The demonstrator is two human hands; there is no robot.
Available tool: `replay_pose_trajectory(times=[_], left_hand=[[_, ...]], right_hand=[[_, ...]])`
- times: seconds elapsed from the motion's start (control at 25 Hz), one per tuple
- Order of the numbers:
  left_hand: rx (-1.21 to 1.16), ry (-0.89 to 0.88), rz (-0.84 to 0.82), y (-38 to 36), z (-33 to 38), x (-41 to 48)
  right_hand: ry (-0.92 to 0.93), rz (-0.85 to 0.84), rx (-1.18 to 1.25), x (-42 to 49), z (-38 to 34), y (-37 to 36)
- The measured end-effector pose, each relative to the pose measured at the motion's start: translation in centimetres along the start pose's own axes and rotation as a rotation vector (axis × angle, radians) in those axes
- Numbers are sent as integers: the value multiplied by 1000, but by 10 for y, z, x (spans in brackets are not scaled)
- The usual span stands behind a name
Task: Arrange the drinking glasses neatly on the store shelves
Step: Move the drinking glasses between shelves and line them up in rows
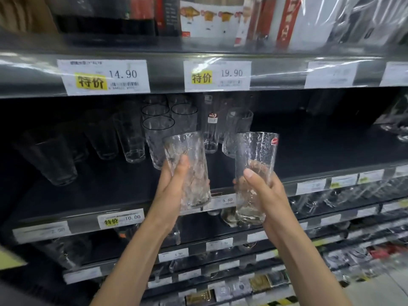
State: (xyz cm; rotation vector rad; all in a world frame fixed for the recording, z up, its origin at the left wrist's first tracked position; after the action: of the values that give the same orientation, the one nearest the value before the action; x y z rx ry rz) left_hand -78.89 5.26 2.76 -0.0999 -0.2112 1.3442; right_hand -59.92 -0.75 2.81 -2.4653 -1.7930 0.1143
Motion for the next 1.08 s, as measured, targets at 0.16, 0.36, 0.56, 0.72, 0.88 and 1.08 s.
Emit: replay_pose_trajectory(times=[0.16,0.36,0.56,0.72,0.88,1.08], left_hand=[[44,-26,-15,-15,-2,24],[130,-65,72,-31,-9,49],[151,-81,190,-39,-23,63],[154,-63,198,-43,-31,67],[225,-70,216,-48,-31,66],[349,-58,215,-44,-30,65]], right_hand=[[52,71,-19,25,-15,24],[117,95,-90,63,-28,55],[173,129,-194,92,-23,82],[174,121,-193,104,-12,89],[172,116,-187,109,-12,88],[192,101,-286,110,-10,89]])
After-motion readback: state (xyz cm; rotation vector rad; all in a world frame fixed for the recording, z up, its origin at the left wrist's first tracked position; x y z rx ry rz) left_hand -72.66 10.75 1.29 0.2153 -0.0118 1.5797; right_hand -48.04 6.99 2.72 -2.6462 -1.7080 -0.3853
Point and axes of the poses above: each hand's wrist, its own x-axis towards the middle knuckle, its own y-axis out of the back of the hand, z = x × y, the point moved 1 cm from there along x, towards the middle knuckle, and after that the axes turned 1 degree about -y, right-handed, at the moved point
